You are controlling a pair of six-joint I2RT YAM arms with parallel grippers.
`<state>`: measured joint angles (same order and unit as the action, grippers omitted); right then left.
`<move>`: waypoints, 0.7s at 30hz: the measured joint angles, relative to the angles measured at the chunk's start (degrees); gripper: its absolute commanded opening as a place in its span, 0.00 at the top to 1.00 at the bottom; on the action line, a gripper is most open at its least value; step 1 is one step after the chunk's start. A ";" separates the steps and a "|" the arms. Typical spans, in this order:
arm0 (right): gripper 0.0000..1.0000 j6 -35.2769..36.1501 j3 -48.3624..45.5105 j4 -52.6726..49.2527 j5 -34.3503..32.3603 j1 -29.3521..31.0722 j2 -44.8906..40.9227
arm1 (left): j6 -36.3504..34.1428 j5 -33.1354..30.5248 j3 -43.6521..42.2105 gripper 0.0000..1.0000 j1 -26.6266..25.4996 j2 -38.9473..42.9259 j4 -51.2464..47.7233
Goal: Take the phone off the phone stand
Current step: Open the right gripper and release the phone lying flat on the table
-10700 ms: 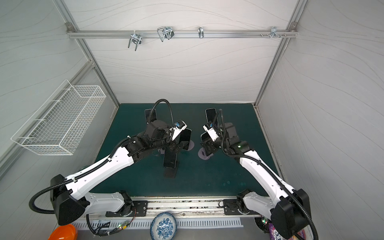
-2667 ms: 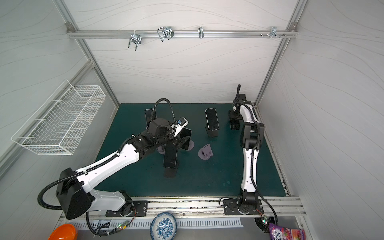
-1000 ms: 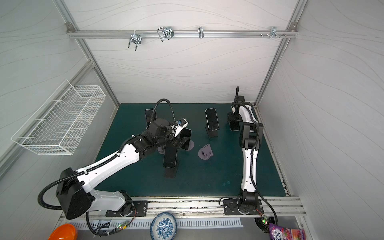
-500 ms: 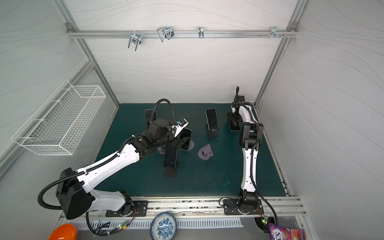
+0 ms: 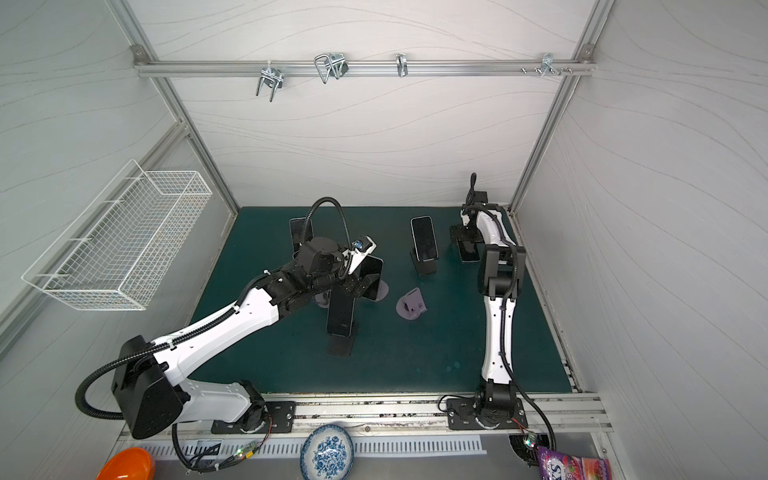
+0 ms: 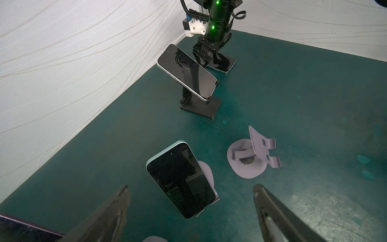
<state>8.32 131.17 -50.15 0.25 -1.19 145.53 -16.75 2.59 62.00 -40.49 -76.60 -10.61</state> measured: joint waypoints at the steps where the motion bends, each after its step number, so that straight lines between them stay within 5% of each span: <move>1: 0.01 0.00 -0.48 0.00 0.00 0.00 -0.31 | 0.28 0.02 0.00 0.05 0.00 0.02 0.00; 11: 0.01 -1.03 -1.62 -0.04 0.24 0.00 -3.19 | 3.08 -0.96 2.38 0.04 -0.02 -0.17 -1.33; 21: 0.08 -3.10 -5.14 0.50 2.86 -0.70 -11.76 | 7.39 -8.83 10.14 0.04 -1.99 -0.72 -3.50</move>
<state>5.21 126.04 -49.65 3.11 -1.89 133.78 -9.37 -6.24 72.14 -42.48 -77.32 -14.11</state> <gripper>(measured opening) 0.941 0.963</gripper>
